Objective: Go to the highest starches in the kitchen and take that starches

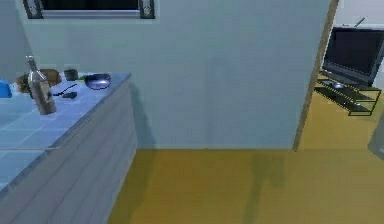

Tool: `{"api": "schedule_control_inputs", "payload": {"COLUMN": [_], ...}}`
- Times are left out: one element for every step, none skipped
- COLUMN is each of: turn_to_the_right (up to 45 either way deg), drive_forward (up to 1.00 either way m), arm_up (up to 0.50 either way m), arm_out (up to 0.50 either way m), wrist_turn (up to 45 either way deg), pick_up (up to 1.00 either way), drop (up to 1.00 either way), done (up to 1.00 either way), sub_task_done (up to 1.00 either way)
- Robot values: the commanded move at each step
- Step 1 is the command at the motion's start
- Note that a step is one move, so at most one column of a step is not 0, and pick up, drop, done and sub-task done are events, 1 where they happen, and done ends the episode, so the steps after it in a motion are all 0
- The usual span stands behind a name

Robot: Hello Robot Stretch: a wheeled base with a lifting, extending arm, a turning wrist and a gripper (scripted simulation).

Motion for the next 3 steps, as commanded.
{"api": "schedule_control_inputs", "payload": {"turn_to_the_right": [0.0, -45.0, -45.0], "drive_forward": [1.0, 0.0, 0.0], "arm_up": [0.0, 0.0, 0.0], "arm_out": [0.0, 0.0, 0.0], "wrist_turn": [0.0, 0.0, 0.0], "pick_up": [0.0, 0.0, 0.0], "drop": [0.0, 0.0, 0.0], "done": [0.0, 0.0, 0.0], "sub_task_done": [0.0, 0.0, 0.0]}}
